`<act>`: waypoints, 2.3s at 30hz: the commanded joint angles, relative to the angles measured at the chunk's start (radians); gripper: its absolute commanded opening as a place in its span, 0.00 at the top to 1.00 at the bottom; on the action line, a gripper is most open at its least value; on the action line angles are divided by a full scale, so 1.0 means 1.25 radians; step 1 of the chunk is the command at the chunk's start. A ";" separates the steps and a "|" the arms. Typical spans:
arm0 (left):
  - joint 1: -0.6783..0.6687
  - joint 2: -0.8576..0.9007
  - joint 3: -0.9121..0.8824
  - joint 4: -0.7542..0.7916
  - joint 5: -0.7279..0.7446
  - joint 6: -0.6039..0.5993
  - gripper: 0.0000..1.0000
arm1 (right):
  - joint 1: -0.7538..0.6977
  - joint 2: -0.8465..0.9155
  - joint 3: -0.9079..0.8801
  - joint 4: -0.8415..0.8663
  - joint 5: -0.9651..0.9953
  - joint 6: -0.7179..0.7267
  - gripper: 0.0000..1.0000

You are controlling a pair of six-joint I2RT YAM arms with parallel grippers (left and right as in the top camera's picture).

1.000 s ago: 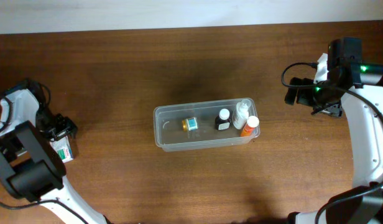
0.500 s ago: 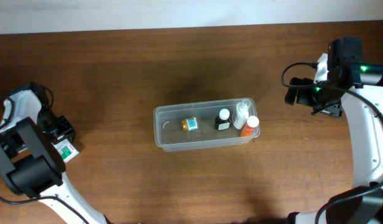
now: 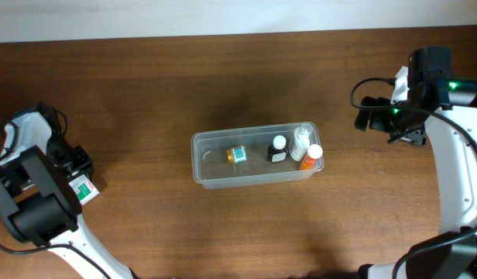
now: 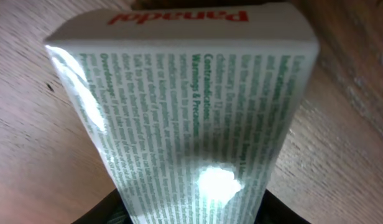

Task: Pack container
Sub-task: 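Move the left gripper to the white-green box and grasp it, then carry the box into the container and release it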

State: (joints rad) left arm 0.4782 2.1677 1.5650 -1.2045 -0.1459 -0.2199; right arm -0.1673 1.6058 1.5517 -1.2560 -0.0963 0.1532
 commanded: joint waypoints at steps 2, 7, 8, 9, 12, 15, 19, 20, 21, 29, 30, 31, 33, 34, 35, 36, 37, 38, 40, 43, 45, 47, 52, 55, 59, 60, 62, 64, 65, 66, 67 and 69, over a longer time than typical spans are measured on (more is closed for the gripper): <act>-0.020 -0.027 -0.007 -0.005 0.036 0.009 0.53 | -0.002 0.004 -0.005 0.000 -0.004 -0.006 0.02; -0.082 -0.127 -0.004 -0.003 0.045 0.017 0.52 | -0.002 0.004 -0.005 0.000 -0.004 -0.006 0.01; -0.118 -0.176 -0.004 -0.002 0.065 0.037 0.53 | -0.002 0.004 -0.005 0.000 -0.004 -0.006 0.01; -0.142 -0.207 -0.004 -0.003 0.080 0.048 0.53 | -0.002 0.004 -0.005 0.000 -0.004 -0.006 0.01; -0.225 -0.298 -0.004 -0.001 0.110 0.056 0.53 | -0.002 0.004 -0.005 0.000 -0.004 -0.006 0.01; -0.309 -0.371 -0.004 0.010 0.121 0.097 0.53 | -0.002 0.004 -0.005 0.000 -0.004 -0.006 0.01; -0.511 -0.459 -0.004 0.038 0.120 0.231 0.53 | -0.002 0.004 -0.005 0.003 -0.004 -0.006 0.01; -0.550 -0.463 -0.004 0.043 0.120 0.264 0.52 | -0.002 0.004 -0.005 0.004 -0.004 -0.006 0.01; -0.584 -0.463 -0.004 0.048 0.120 0.294 0.53 | -0.002 0.004 -0.005 0.004 -0.004 -0.006 0.01; -0.788 -0.372 -0.018 0.140 0.121 0.466 0.52 | -0.002 0.004 -0.005 0.005 -0.004 -0.006 0.01; -0.796 -0.356 -0.018 0.140 0.121 0.466 0.52 | -0.002 0.004 -0.005 0.004 -0.004 -0.006 0.01; -0.801 -0.345 -0.018 0.140 0.121 0.465 0.52 | -0.002 0.004 -0.005 0.003 -0.004 -0.006 0.01; -0.815 -0.307 -0.018 0.140 0.121 0.465 0.52 | -0.002 0.004 -0.005 0.002 -0.004 -0.006 0.01; -0.820 -0.290 -0.018 0.140 0.121 0.466 0.52 | -0.002 0.004 -0.005 0.002 -0.004 -0.006 0.01; -0.824 -0.278 -0.018 0.140 0.121 0.465 0.52 | -0.002 0.004 -0.005 0.002 -0.004 -0.006 0.01; -0.828 -0.264 -0.018 0.140 0.120 0.465 0.52 | -0.002 0.004 -0.005 0.002 -0.004 -0.006 0.01; -0.831 -0.253 -0.018 0.140 0.120 0.465 0.52 | -0.002 0.004 -0.005 0.003 -0.004 -0.006 0.01; -0.834 -0.245 -0.018 0.140 0.121 0.465 0.52 | -0.002 0.004 -0.005 0.003 -0.004 -0.006 0.01; -0.840 -0.232 -0.018 0.137 0.121 0.465 0.52 | -0.002 0.004 -0.005 0.003 -0.004 -0.006 0.01; -0.842 -0.229 -0.018 0.135 0.120 0.465 0.51 | -0.002 0.004 -0.005 0.003 -0.004 -0.006 0.01; -0.842 -0.229 -0.018 0.127 0.120 0.465 0.39 | -0.002 0.004 -0.005 0.003 -0.004 -0.009 0.01; -0.841 -0.229 -0.018 0.114 0.113 0.465 0.32 | -0.002 0.004 -0.005 0.003 -0.004 -0.012 0.01; -0.841 -0.240 -0.017 0.084 0.040 0.454 0.30 | -0.002 0.004 -0.005 0.003 -0.004 -0.012 0.01; -0.840 -0.277 -0.017 0.084 -0.002 0.408 0.29 | -0.002 0.004 -0.005 0.005 -0.004 -0.012 0.01; -0.823 -0.350 -0.015 0.096 -0.010 0.346 0.28 | -0.002 0.004 -0.005 0.006 -0.004 -0.031 0.01; -0.811 -0.373 -0.015 0.104 -0.010 0.325 0.28 | -0.002 0.004 -0.005 0.008 -0.004 -0.041 0.01; -0.769 -0.430 -0.015 0.126 -0.010 0.277 0.27 | -0.002 0.004 -0.005 0.022 -0.004 -0.064 0.01; -0.728 -0.469 -0.015 0.145 -0.009 0.252 0.25 | -0.002 0.004 -0.005 0.045 -0.004 -0.077 0.01; -0.702 -0.487 -0.015 0.156 -0.007 0.243 0.24 | -0.002 0.004 -0.005 0.057 -0.004 -0.078 0.01; -0.674 -0.501 -0.015 0.168 -0.007 0.232 0.23 | -0.002 0.004 -0.005 0.072 -0.004 -0.078 0.01; -0.647 -0.511 -0.015 0.180 -0.007 0.220 0.19 | -0.002 0.004 -0.005 0.090 -0.004 -0.078 0.01; -0.592 -0.519 -0.015 0.199 -0.006 0.199 0.13 | 0.004 0.004 -0.005 0.120 -0.005 -0.096 0.02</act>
State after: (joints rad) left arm -0.3485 1.5452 1.5463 -0.9745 -0.1406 0.1127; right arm -0.1669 1.6077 1.5517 -1.1362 -0.0963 0.0742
